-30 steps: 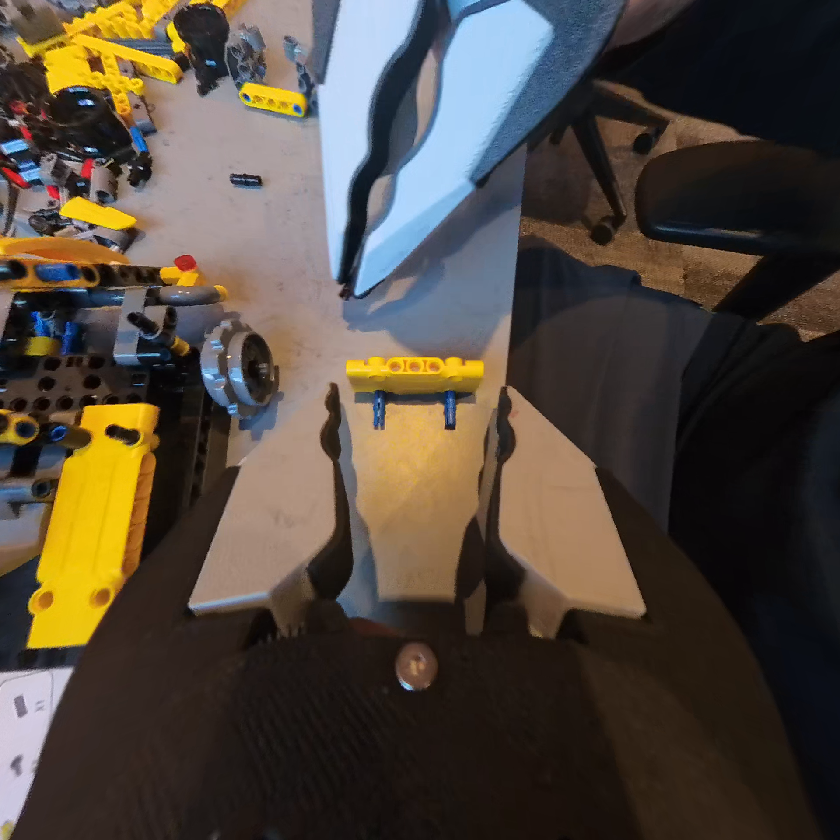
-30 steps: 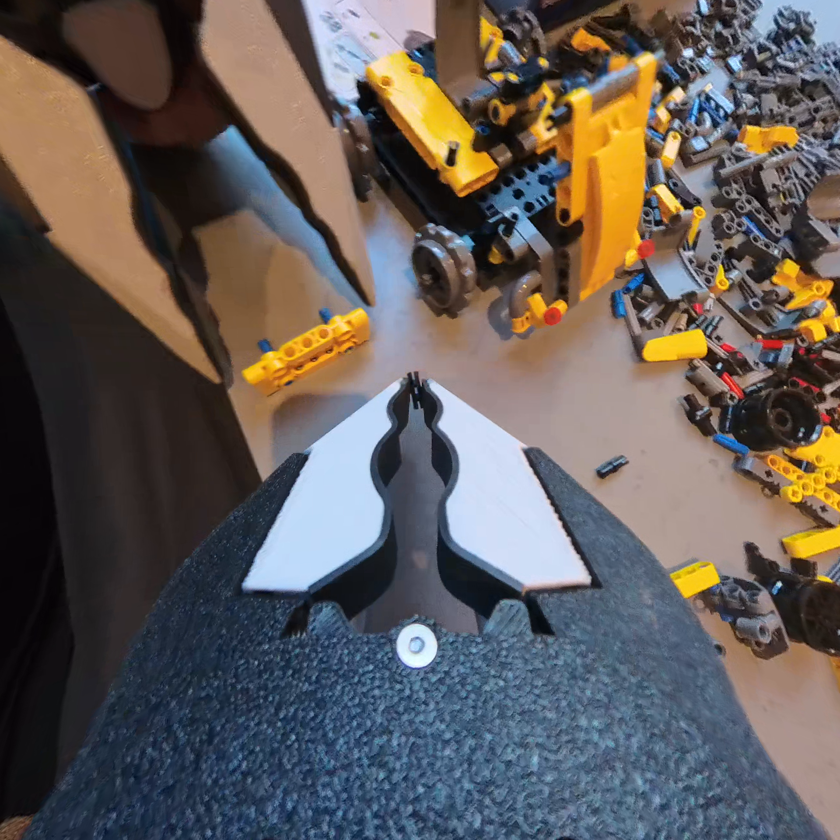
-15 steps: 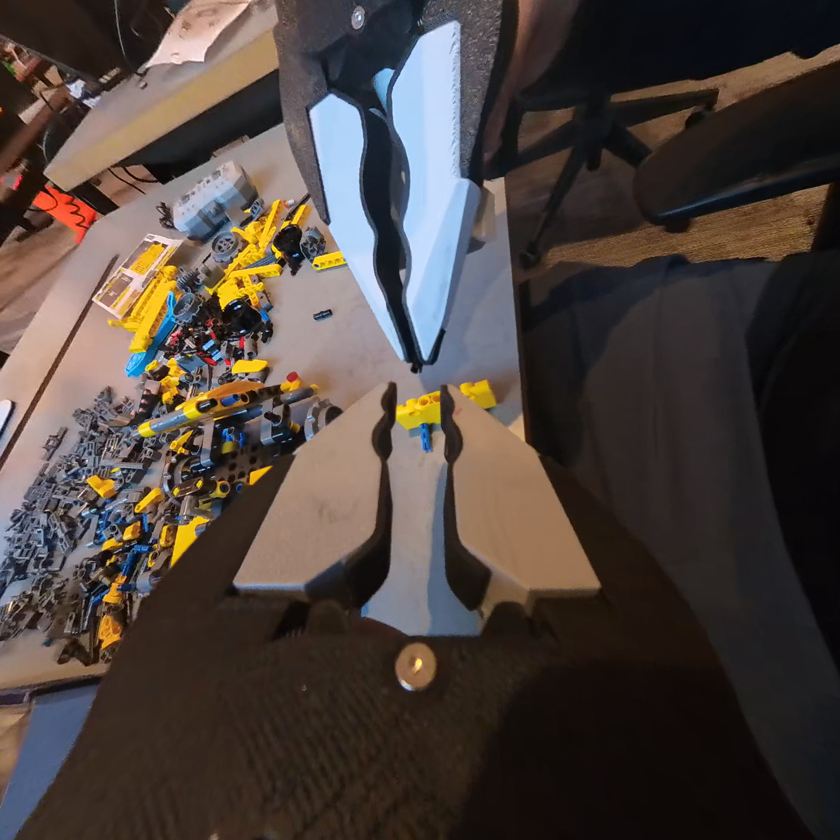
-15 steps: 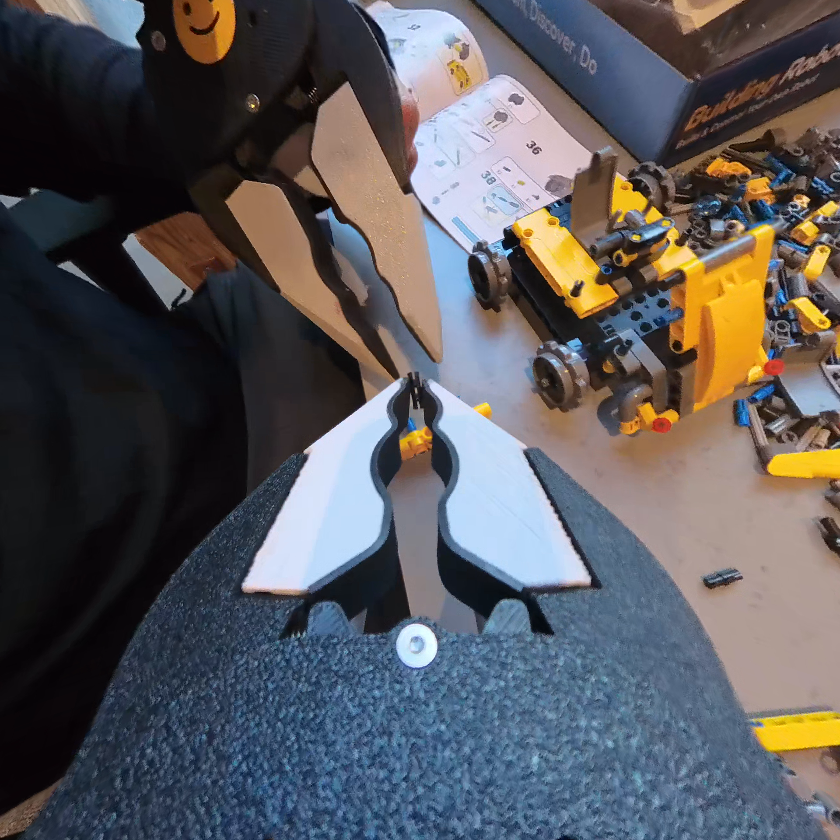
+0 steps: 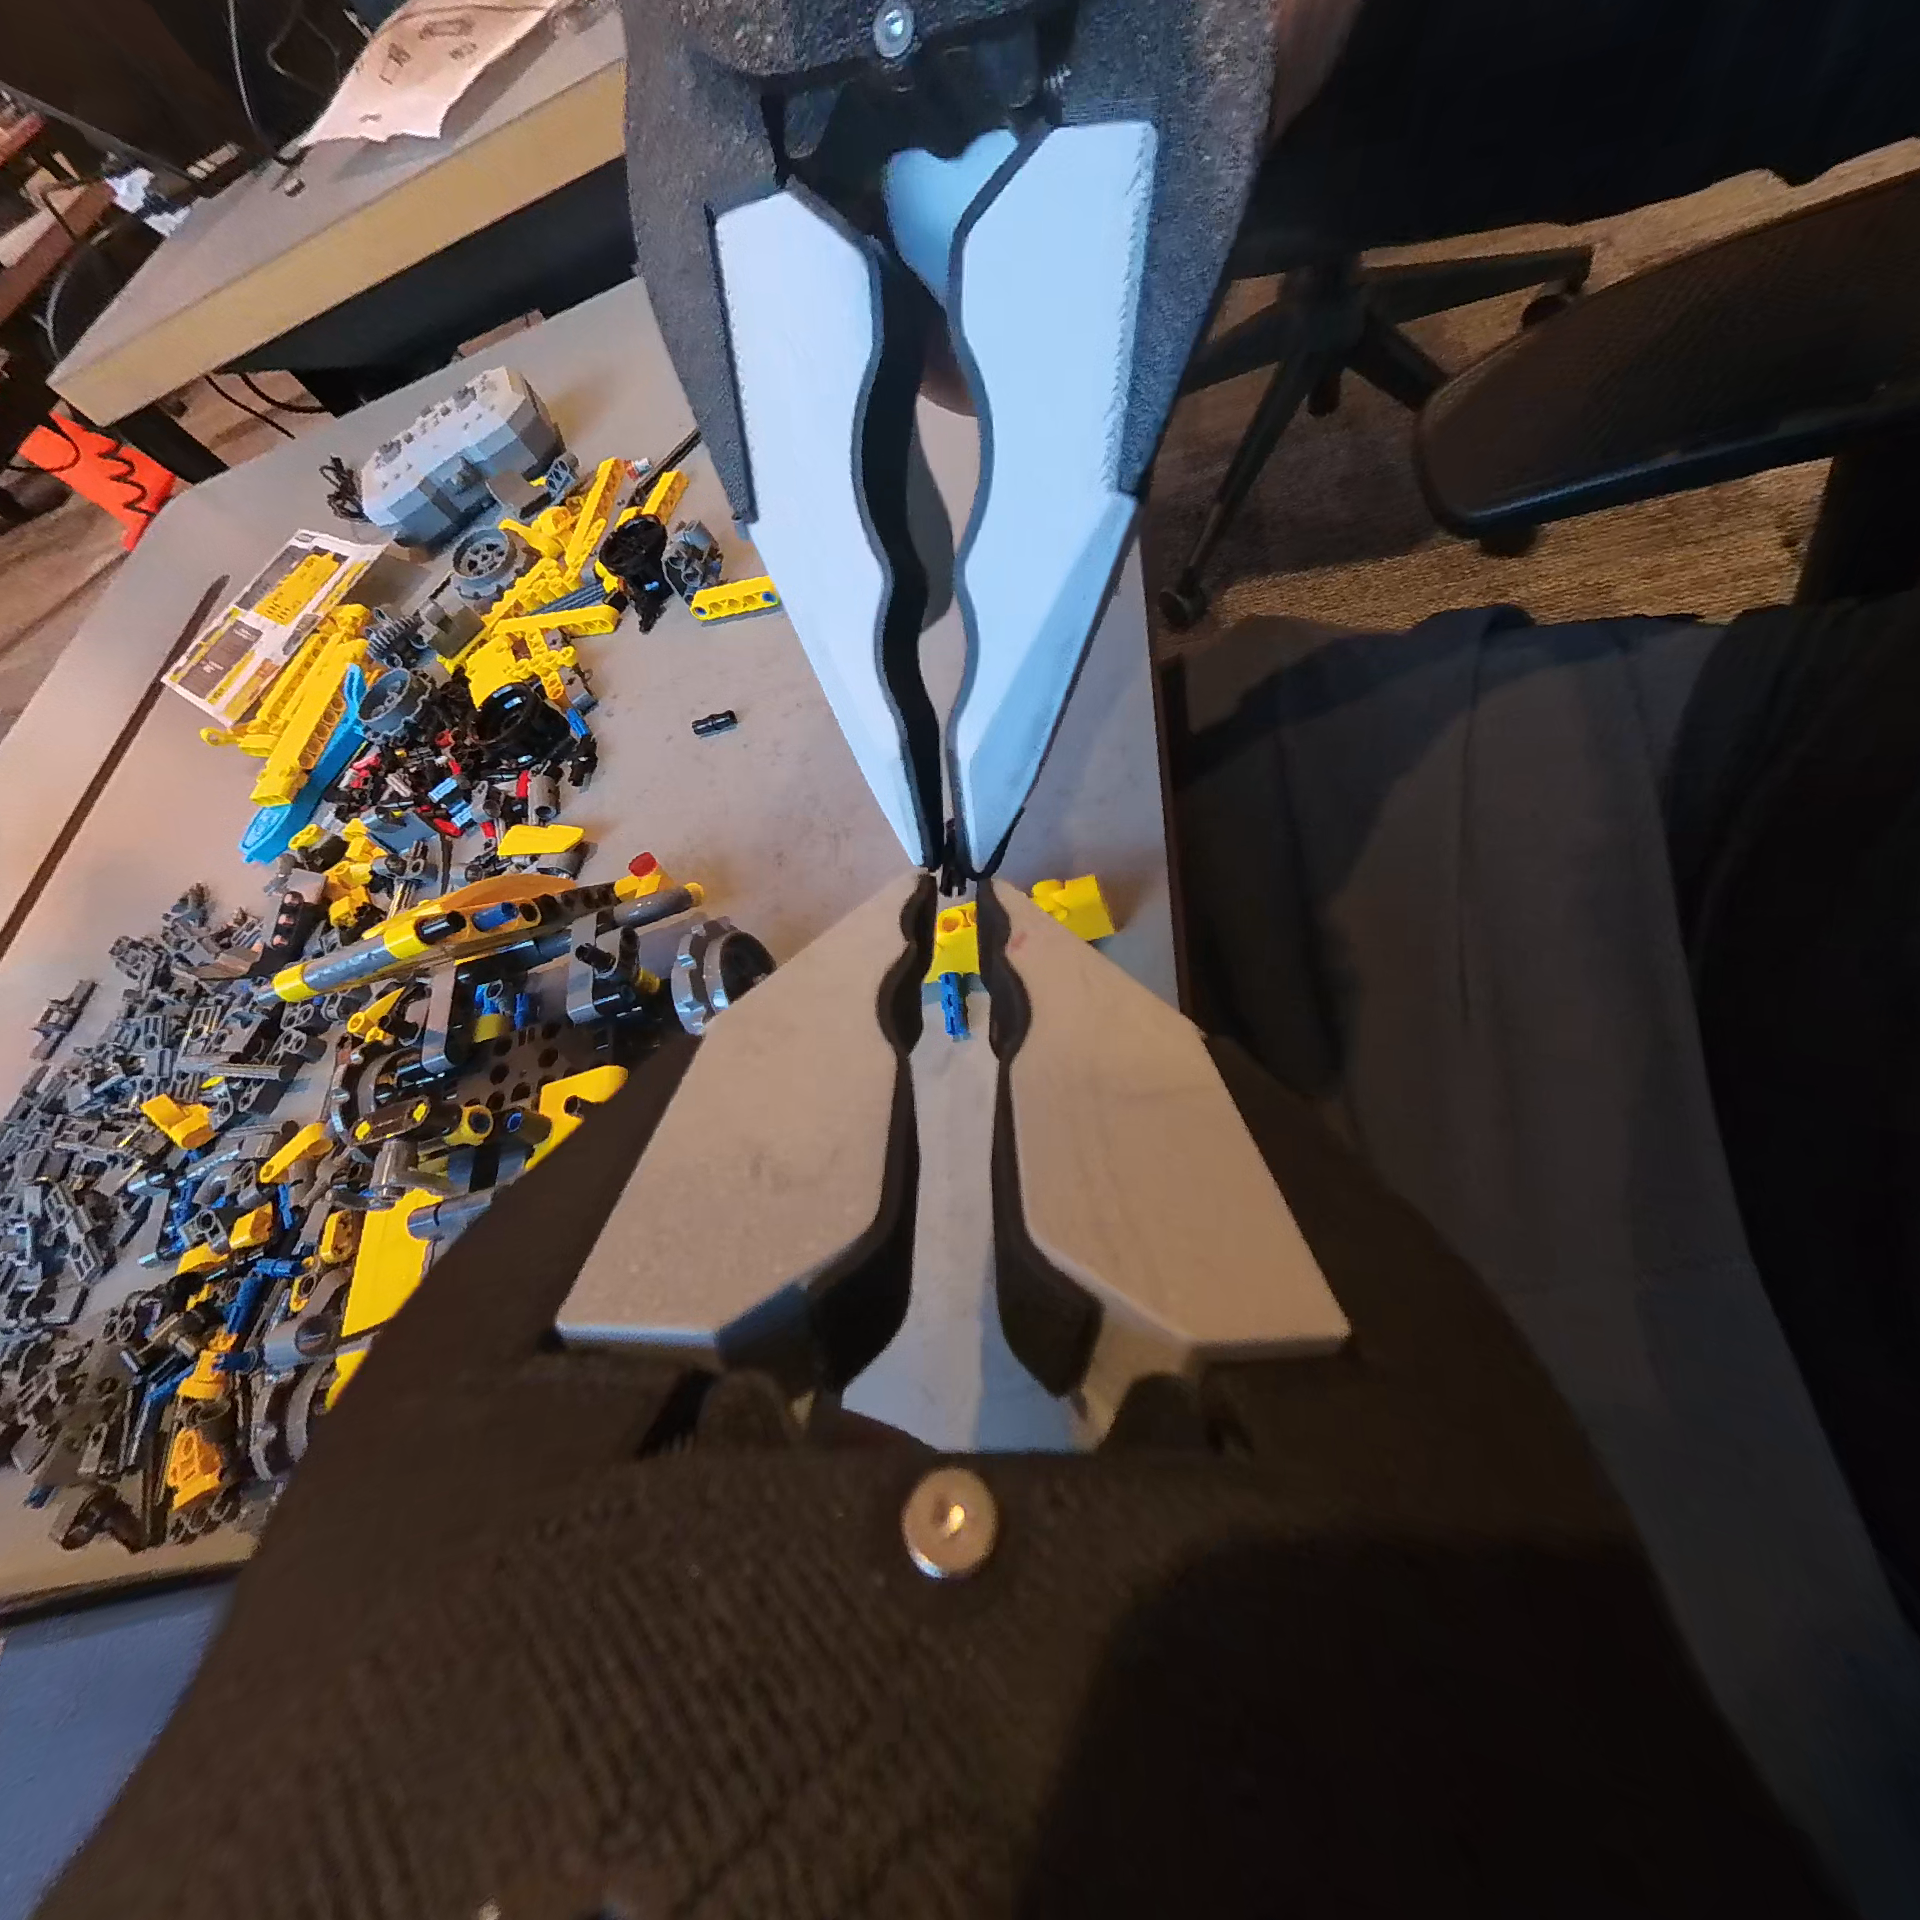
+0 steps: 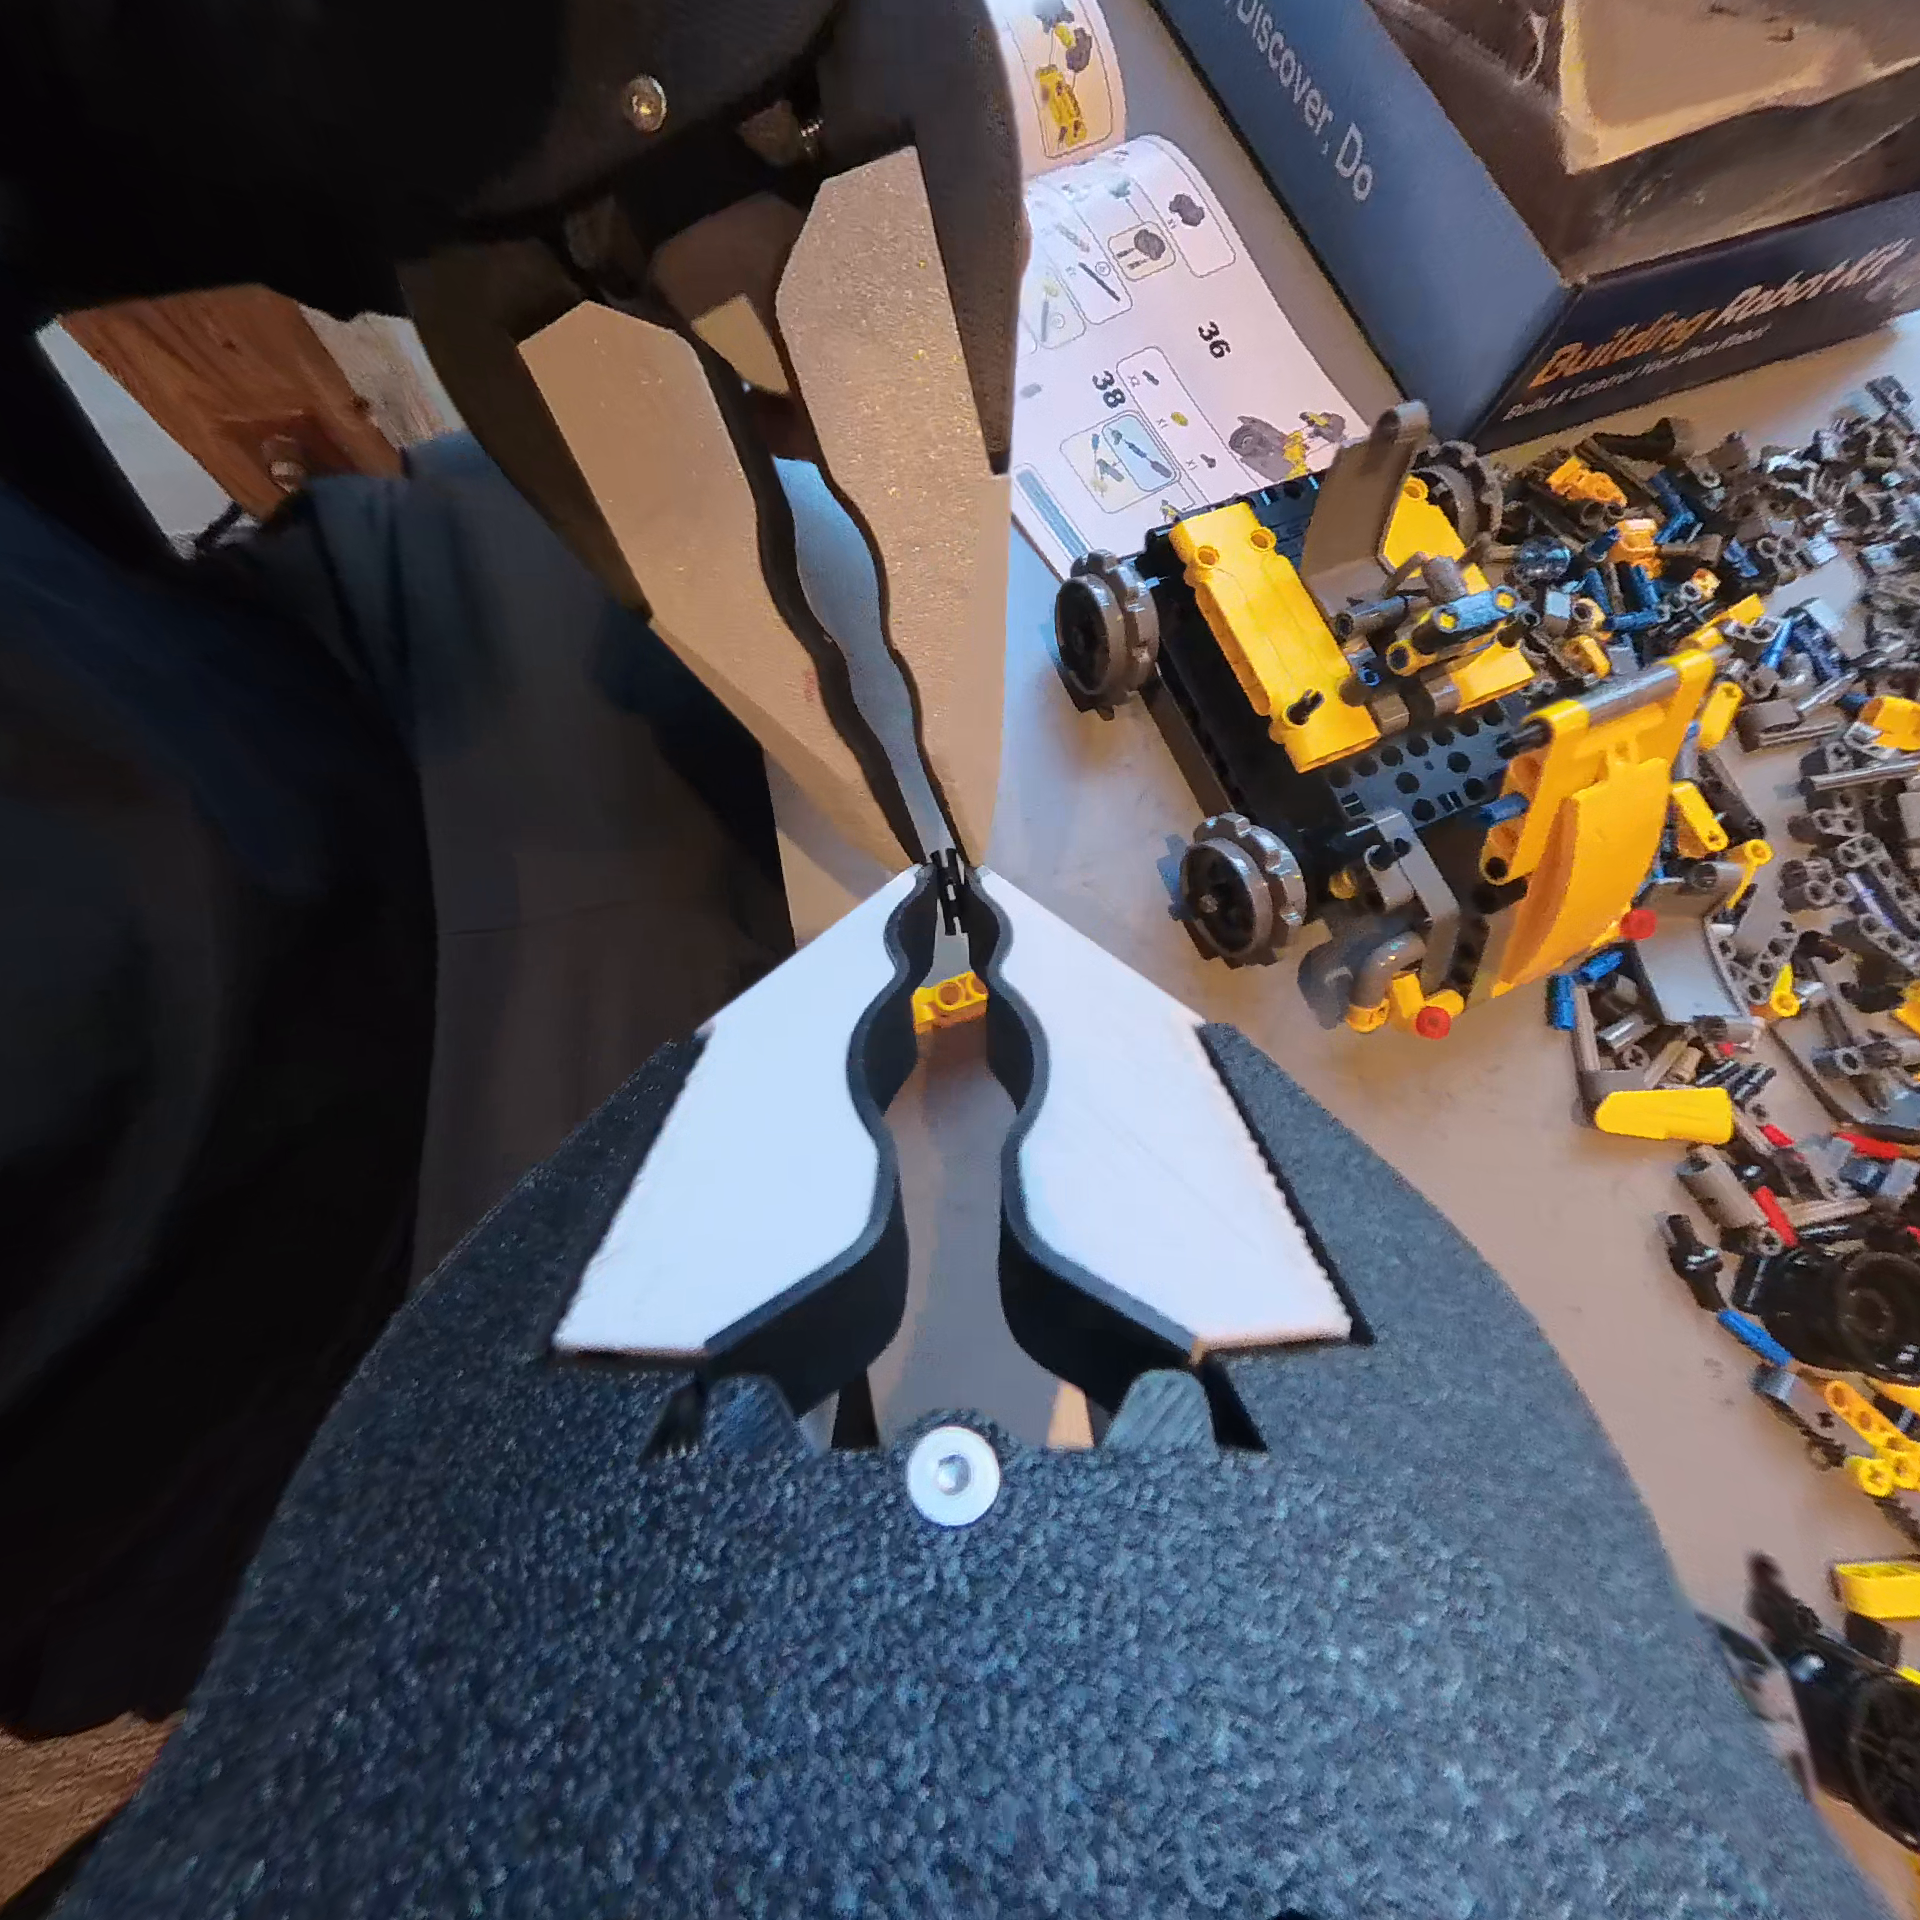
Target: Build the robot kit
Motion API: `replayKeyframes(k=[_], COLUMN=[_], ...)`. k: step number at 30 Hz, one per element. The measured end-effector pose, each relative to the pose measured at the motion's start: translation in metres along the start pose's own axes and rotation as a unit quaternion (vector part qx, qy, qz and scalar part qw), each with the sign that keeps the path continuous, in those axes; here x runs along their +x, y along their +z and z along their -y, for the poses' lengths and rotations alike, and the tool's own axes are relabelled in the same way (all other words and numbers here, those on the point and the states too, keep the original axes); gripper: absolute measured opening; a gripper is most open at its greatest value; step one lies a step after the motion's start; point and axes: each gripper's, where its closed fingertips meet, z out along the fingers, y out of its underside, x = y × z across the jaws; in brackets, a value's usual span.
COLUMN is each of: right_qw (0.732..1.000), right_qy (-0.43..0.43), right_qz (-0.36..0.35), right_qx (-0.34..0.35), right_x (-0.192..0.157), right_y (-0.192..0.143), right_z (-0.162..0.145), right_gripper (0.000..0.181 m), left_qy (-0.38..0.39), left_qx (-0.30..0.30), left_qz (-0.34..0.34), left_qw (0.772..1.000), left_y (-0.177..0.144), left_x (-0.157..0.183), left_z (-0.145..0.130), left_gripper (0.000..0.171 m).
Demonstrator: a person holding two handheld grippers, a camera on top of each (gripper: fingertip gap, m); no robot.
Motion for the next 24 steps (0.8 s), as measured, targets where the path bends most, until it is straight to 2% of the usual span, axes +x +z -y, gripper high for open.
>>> replayKeyframes(k=[11, 24], right_qw=[0.991, 0.991], right_qy=[-0.12, -0.118], right_qz=[-0.062, -0.065], right_qx=[-0.02, -0.001], right_x=[-0.0023, 0.0005], right_y=[-0.0019, -0.0022], right_z=[0.0008, 0.0035], right_gripper=[0.005, 0.006], left_qy=[0.005, 0.028], left_qx=[-0.001, 0.01], left_qz=[-0.005, 0.018], left_qw=[1.0, 0.999], left_y=[0.0019, -0.001], left_x=[0.0022, -0.002], left_z=[-0.0012, 0.0001], left_gripper=[0.003, 0.003])
